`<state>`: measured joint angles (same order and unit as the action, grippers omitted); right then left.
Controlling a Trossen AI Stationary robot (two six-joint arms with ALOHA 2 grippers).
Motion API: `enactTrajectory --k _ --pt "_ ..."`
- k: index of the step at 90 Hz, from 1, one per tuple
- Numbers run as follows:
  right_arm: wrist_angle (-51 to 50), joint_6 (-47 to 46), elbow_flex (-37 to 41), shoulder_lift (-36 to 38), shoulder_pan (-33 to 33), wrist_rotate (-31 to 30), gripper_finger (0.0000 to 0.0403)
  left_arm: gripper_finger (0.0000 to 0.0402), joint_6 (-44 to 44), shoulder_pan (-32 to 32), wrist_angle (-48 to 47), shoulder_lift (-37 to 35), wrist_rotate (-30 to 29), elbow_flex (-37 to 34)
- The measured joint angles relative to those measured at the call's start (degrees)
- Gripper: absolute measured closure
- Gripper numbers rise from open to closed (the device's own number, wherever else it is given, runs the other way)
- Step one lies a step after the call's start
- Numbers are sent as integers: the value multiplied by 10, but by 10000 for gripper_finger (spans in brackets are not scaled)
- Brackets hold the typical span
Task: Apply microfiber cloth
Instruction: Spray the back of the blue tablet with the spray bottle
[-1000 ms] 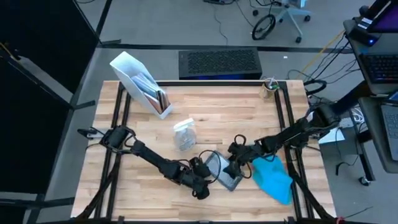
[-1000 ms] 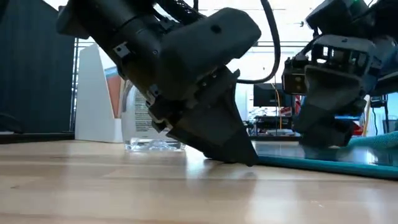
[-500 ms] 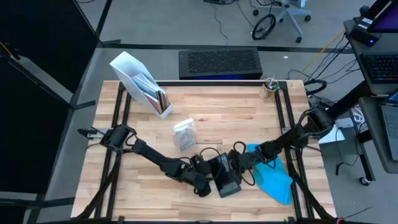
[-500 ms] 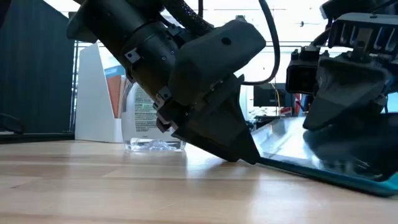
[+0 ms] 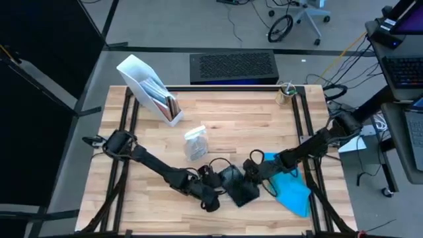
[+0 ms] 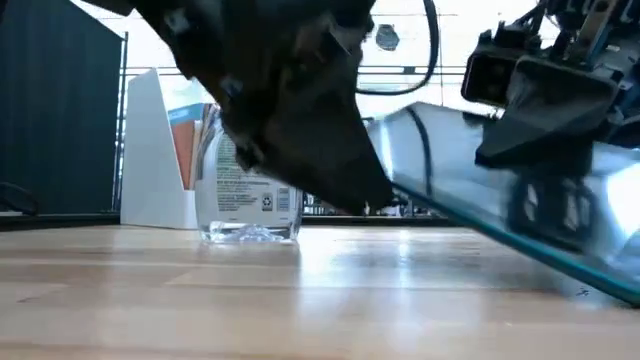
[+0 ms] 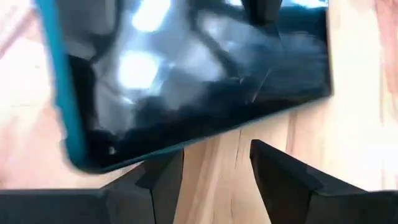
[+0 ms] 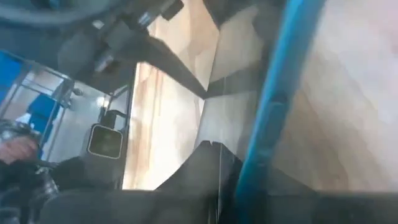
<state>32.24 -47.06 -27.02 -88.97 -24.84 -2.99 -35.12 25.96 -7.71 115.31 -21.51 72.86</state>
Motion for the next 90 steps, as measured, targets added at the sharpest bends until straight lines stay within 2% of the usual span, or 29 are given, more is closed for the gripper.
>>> enactTrajectory --k 21,33,55,64,75,90 --pt "-106 66 2 100 -1 -67 389 226 27 3 -48 -76 -30 0" --pt "-138 123 3 161 -11 -120 390 226 55 11 -55 -136 -93 1" --pt "-127 202 2 241 -13 -124 390 226 125 10 -58 -211 -137 2" --pt "-123 244 2 248 -8 -127 390 226 149 2 -55 -230 -135 2" --pt "-123 296 2 236 -1 -152 390 226 177 -18 -53 -239 -100 2" --pt "-107 314 2 201 13 -153 390 226 198 -59 -53 -243 -56 2"
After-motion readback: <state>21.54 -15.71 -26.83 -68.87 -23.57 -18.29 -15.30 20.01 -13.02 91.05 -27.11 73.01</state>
